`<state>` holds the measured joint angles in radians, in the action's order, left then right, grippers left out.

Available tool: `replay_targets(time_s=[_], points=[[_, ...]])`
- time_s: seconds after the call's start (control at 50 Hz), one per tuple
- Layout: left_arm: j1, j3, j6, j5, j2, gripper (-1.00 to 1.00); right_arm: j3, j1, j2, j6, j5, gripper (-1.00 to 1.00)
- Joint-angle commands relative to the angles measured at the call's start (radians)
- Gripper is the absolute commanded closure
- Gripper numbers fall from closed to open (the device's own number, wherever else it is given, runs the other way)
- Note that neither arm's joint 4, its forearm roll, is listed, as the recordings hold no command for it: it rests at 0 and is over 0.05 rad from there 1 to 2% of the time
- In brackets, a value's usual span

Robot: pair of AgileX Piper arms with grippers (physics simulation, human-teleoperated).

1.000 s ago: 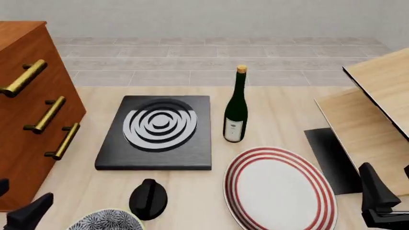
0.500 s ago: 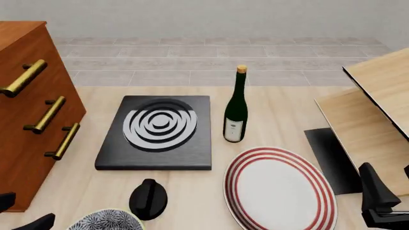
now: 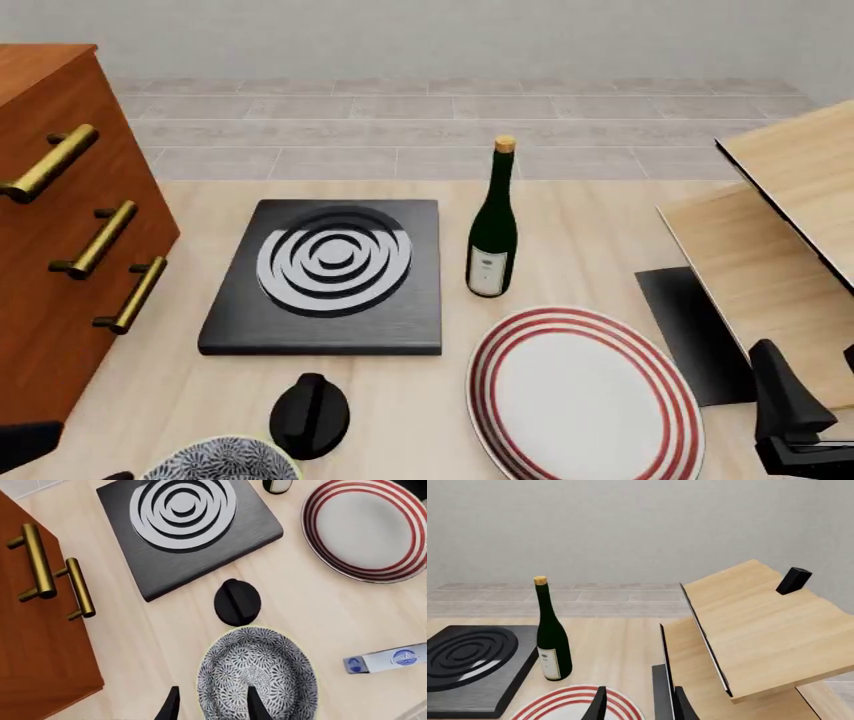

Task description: Put the bowl on the top of the cabinet.

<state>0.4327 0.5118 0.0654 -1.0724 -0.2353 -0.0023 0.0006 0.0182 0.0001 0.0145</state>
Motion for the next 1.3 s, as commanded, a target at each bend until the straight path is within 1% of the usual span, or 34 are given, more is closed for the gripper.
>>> replay_targets(time_s=[0.02, 0.06, 0.1, 0.12, 0.2, 0.24, 0.34, 0.36, 0.4, 0.52, 0.6, 0.64, 1.06, 1.12, 1.3], points=[[0.024, -0.016, -0.007, -0.018, -0.001, -1.00, 0.000, 0.000, 0.000, 0.000, 0.000, -1.00], [0.016, -0.021, 0.001, -0.014, -0.002, -1.00, 0.000, 0.000, 0.000, 0.000, 0.000, -1.00], [0.014, -0.033, -0.011, -0.005, -0.005, -1.00, 0.000, 0.000, 0.000, 0.000, 0.000, -1.00], [-0.006, -0.052, 0.002, 0.012, -0.006, -1.00, 0.000, 0.000, 0.000, 0.000, 0.000, -1.00], [-0.006, -0.078, -0.002, 0.019, 0.002, -1.00, 0.000, 0.000, 0.000, 0.000, 0.000, -1.00], [-0.017, -0.093, 0.010, 0.030, 0.004, -1.00, 0.000, 0.000, 0.000, 0.000, 0.000, -1.00], [-0.031, -0.119, 0.001, 0.053, -0.004, -1.00, 0.000, 0.000, 0.000, 0.000, 0.000, -1.00], [-0.043, -0.124, 0.015, 0.059, -0.003, -1.00, 0.000, 0.000, 0.000, 0.000, 0.000, -1.00], [-0.043, -0.128, 0.008, 0.064, -0.005, -1.00, 0.000, 0.000, 0.000, 0.000, 0.000, -1.00], [-0.062, -0.168, 0.022, 0.103, -0.012, -1.00, 0.000, 0.000, 0.001, 0.000, 0.000, -1.00], [-0.063, -0.171, 0.021, 0.120, -0.024, -1.00, 0.000, 0.000, 0.000, 0.000, 0.000, -1.00], [-0.085, -0.183, 0.037, 0.150, -0.036, -1.00, 0.000, 0.000, 0.000, 0.000, 0.000, -1.00], [-0.104, -0.216, 0.059, 0.194, -0.041, -1.00, 0.000, 0.000, 0.000, 0.000, 0.000, -1.00], [-0.117, -0.231, 0.077, 0.210, -0.045, -1.00, 0.000, 0.000, 0.000, 0.000, 0.000, -1.00], [-0.134, -0.255, 0.093, 0.235, -0.057, -1.00, 0.000, 0.000, 0.000, 0.000, 0.000, -1.00]])
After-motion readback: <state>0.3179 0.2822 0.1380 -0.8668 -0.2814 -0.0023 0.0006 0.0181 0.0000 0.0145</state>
